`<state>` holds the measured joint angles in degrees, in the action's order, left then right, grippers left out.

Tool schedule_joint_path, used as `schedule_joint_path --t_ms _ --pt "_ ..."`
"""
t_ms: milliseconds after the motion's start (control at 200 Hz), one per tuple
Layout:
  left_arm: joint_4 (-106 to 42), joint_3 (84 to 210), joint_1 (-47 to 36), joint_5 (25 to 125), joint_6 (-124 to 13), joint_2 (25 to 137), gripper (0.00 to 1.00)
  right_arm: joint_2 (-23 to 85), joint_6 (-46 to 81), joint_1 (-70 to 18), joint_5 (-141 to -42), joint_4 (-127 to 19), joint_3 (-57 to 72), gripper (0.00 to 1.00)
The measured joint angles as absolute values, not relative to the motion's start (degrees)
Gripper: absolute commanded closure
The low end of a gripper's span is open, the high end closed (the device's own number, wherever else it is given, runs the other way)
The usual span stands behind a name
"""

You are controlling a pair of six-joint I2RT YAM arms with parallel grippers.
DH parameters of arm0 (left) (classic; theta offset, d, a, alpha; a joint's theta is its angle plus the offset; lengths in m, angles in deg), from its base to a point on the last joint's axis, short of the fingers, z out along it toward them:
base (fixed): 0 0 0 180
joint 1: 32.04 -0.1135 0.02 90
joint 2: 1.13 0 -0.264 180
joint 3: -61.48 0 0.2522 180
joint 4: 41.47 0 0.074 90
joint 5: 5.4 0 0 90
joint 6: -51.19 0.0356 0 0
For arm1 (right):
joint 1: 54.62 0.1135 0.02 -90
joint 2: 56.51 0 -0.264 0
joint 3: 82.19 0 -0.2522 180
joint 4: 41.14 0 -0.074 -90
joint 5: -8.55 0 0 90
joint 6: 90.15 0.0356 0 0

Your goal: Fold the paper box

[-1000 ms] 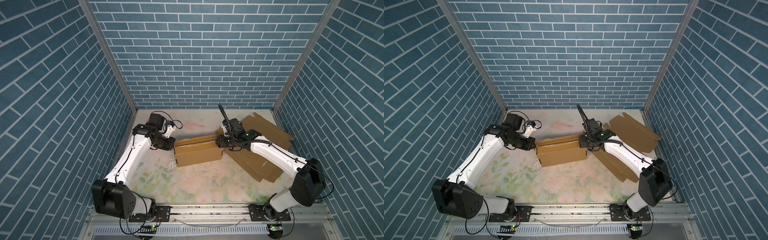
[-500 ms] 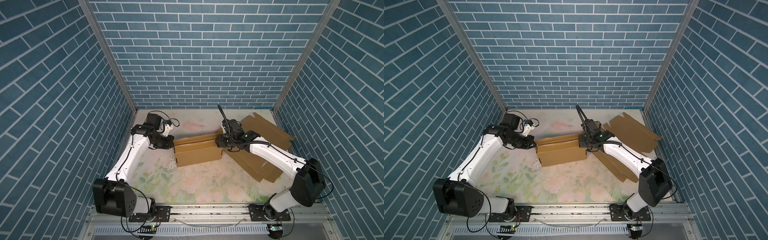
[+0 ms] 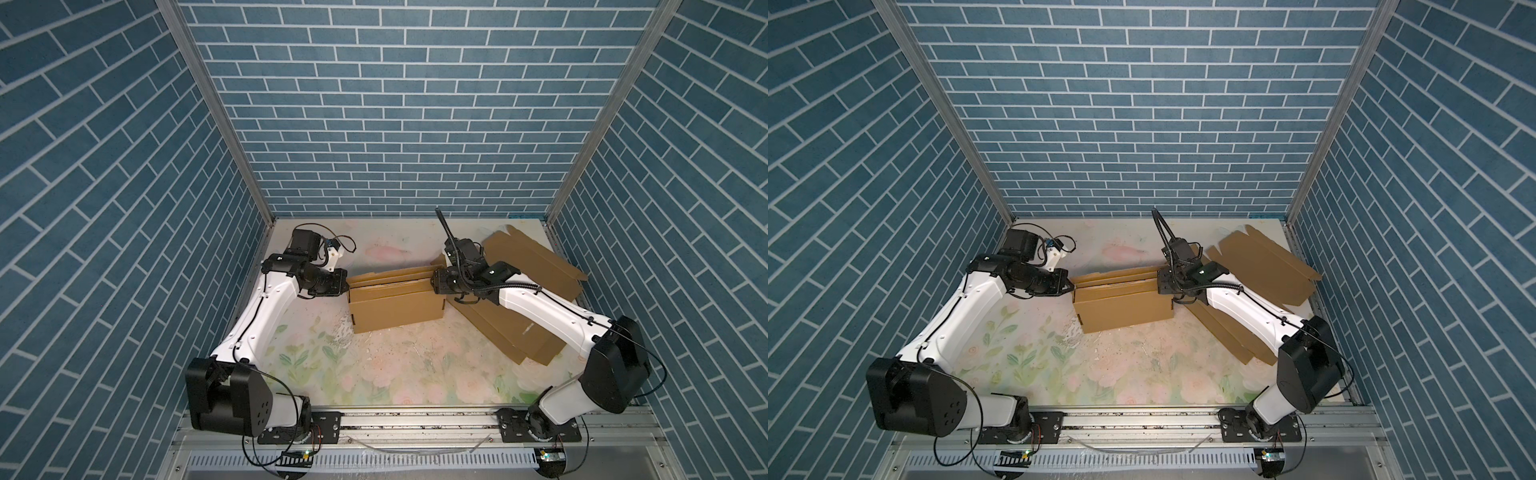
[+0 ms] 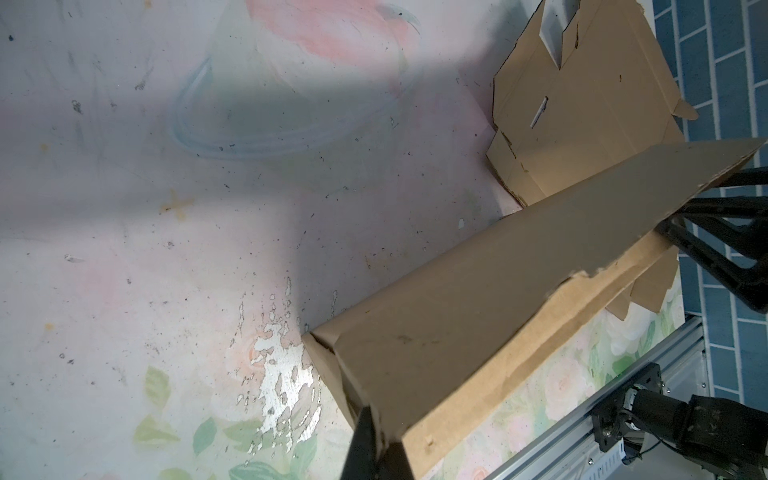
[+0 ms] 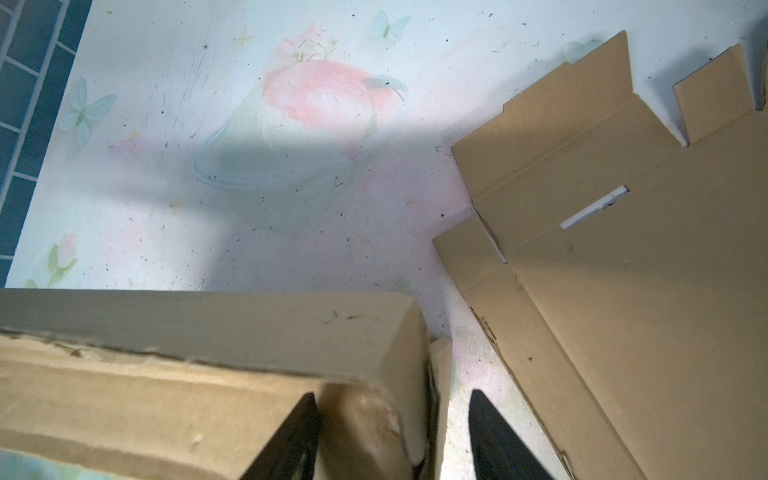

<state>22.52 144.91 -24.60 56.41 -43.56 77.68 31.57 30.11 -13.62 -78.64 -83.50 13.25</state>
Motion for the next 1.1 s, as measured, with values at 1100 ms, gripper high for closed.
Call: schedule_joint_path --t_ms 1100 --pt "11.4 134.0 -23.8 57.8 -45.9 69.9 0.96 26.6 28.2 -21.1 -95.6 -97.6 11.2 0.27"
